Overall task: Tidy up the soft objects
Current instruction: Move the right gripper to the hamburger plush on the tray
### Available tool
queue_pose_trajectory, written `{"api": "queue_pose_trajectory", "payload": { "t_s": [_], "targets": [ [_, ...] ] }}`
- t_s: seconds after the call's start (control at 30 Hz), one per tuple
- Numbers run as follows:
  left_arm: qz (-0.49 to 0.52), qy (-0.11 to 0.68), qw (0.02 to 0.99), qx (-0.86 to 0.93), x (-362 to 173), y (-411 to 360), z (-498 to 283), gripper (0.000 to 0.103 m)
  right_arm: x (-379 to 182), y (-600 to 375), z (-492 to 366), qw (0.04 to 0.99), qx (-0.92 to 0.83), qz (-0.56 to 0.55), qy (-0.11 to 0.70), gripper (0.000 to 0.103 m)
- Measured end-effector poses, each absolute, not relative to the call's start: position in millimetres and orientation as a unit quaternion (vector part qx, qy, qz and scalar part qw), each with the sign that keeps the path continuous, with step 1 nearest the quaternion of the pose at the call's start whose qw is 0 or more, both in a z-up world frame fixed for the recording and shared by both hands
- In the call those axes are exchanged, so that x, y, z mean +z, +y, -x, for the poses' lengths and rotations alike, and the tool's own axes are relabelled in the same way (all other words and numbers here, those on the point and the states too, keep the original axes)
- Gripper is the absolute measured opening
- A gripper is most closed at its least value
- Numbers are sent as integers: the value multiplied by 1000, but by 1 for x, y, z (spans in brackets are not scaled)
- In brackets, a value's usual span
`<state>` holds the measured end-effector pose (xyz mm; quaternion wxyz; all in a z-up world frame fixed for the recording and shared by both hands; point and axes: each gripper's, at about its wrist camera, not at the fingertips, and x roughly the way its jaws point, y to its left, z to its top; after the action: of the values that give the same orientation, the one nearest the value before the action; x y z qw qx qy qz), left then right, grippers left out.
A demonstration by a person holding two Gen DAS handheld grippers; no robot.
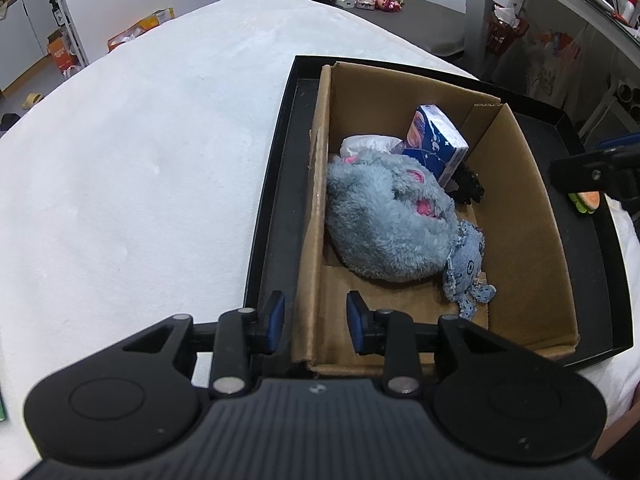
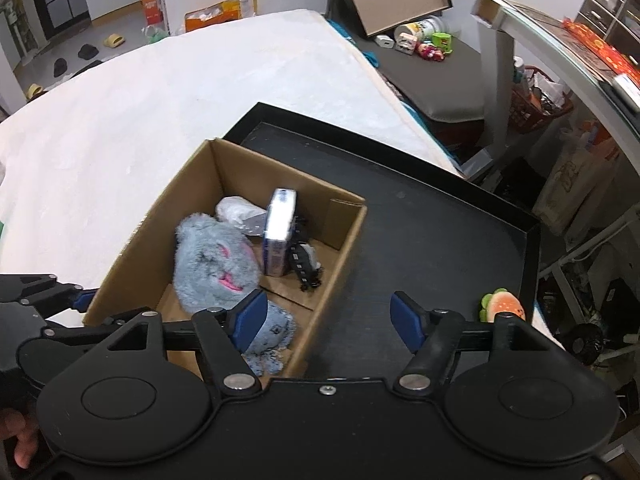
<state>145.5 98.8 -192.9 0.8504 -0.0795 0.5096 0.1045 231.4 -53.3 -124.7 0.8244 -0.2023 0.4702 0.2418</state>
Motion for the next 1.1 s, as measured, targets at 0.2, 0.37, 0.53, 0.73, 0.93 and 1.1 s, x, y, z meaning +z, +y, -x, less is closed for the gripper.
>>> {"api": "queue_pose_trajectory", "payload": {
  "t_s": [0.2,0.37,0.53,0.73,0.93,1.1],
  "targets": [
    [54,511,850,117,-192,91,-147,41,-123,-74,-237,835,233,189,460,77],
    [28,510,850,129,-190,82,-147,50,-126,-95,-244,841,226,173,461,77],
    [12,509,850,136,-188,75,-148,58,-128,-114,-250,844,223,159,460,78],
    [-8,508,849,145,-186,68,-149,63,-133,-133,-253,847,223,145,459,78],
    [-34,507,847,157,-183,60,-152,66,-138,-147,-261,850,224,128,460,78],
    [-27,518,840,158,-183,62,-155,68,-142,-152,-266,854,224,121,453,79]
  ]
}}
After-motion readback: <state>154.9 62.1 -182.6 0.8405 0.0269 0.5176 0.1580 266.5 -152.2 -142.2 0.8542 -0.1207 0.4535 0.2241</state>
